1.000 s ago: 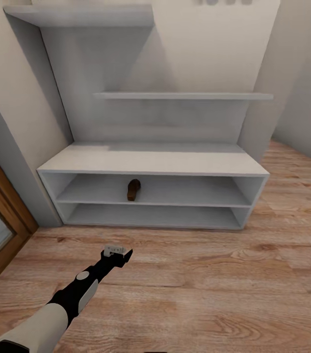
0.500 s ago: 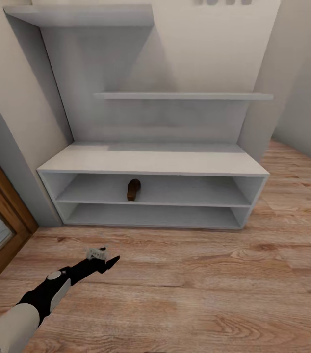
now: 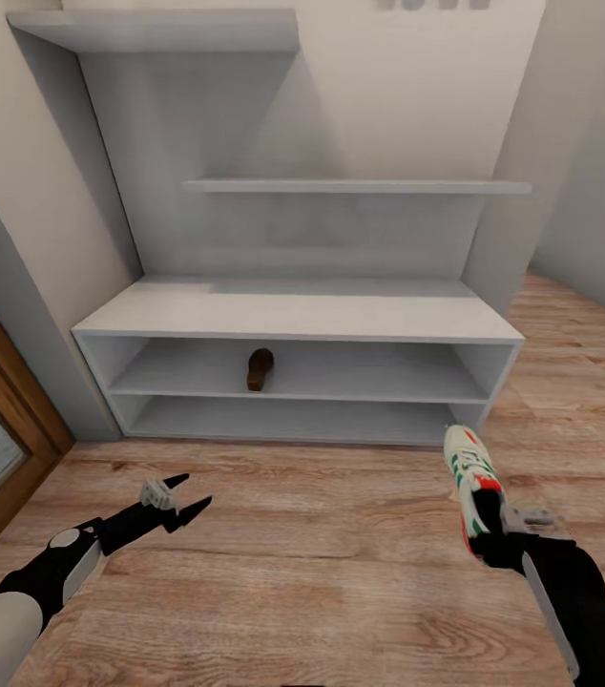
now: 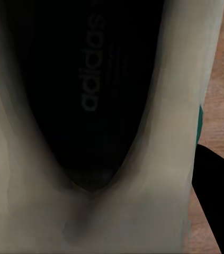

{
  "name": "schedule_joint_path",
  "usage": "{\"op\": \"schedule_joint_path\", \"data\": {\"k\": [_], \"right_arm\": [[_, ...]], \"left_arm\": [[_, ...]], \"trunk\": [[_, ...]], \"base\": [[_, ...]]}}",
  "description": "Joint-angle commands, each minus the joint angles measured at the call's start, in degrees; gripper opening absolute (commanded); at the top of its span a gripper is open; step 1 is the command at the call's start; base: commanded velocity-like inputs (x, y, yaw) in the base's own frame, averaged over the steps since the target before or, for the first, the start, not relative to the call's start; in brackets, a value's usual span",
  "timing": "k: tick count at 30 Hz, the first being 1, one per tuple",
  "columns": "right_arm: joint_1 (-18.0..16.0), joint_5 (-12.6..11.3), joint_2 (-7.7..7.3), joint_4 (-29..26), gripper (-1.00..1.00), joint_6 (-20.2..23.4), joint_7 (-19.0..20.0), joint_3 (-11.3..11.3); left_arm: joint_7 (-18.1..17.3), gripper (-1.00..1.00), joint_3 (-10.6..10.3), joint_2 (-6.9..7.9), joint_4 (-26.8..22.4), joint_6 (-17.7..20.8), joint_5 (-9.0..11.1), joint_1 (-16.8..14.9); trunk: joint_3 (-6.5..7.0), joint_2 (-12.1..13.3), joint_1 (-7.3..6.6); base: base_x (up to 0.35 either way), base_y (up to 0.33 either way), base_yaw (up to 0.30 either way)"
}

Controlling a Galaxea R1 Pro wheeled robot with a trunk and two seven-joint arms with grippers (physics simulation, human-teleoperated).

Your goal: Pick up the two gym shoes and the two sandals from the corridor floor and place them onto the hallstand (shoe rack) in the corridor, making sure they are on the rack and not on the floor. Arrange them so the two gym shoes are next to each other and the two sandals are next to each other.

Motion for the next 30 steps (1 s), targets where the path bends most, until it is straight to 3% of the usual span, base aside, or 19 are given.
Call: {"op": "schedule_joint_path", "data": {"k": [1, 2, 7, 9, 14, 22, 24, 30], "right_arm": [[-1.8, 0.2, 0.51, 1.2, -1.00, 0.9, 0.1, 0.1], [-2.6, 0.2, 0.95, 2.0, -1.00, 1.1, 0.1, 0.2], [-12.5, 0.6, 7.36, 15.0, -1.00, 1.8, -0.3, 0.4], [-16.7, 0.8, 8.46, 20.2, -1.00, 1.9, -0.4, 0.4], [-23.3, 0.9, 9.12, 24.6, -1.00, 1.9, -0.4, 0.4], [-26.4, 0.9, 9.21, 26.0, -1.00, 1.9, -0.6, 0.4], [-26.5, 0.9, 9.17, 26.1, -1.00, 1.9, -0.5, 0.4], [-26.6, 0.9, 9.21, 26.2, -1.00, 1.8, -0.2, 0.4]], "left_arm": [[0.0, 1.00, -0.5, 0.09, 0.0, -0.3, 0.0, 0.0], [0.0, 1.00, -0.5, 0.09, 0.0, -0.3, -0.3, 0.0], [0.0, 1.00, -0.5, 0.10, 0.6, -0.3, -3.3, 0.0], [0.0, 1.00, -0.5, 0.10, 0.8, -0.3, -3.6, 0.0], [0.0, 1.00, -0.5, 0.16, 1.0, -0.3, -3.8, 0.0], [-0.1, 1.00, -0.5, 0.11, 2.3, -1.2, -3.9, 0.0], [-1.9, 1.00, -0.6, -0.01, 2.6, -2.6, -3.9, 0.0], [-11.8, 1.00, -0.6, -0.26, 2.7, -3.5, -3.9, 0.0]], "trunk": [[-0.05, 0.0, -0.01], [-0.05, 0.0, -0.01], [-0.05, 0.0, -0.01], [-0.05, 0.0, -0.01], [-0.05, 0.0, -0.01], [-0.05, 0.0, -0.01], [-0.05, 0.0, -0.01], [-0.05, 0.0, -0.01]], "base": [[0.000, 0.000, 0.000], [0.000, 0.000, 0.000], [0.000, 0.000, 0.000], [0.000, 0.000, 0.000], [0.023, -0.008, 0.000], [0.116, -0.086, 0.000], [0.027, -0.021, 0.000], [0.006, -0.005, 0.000]]}}
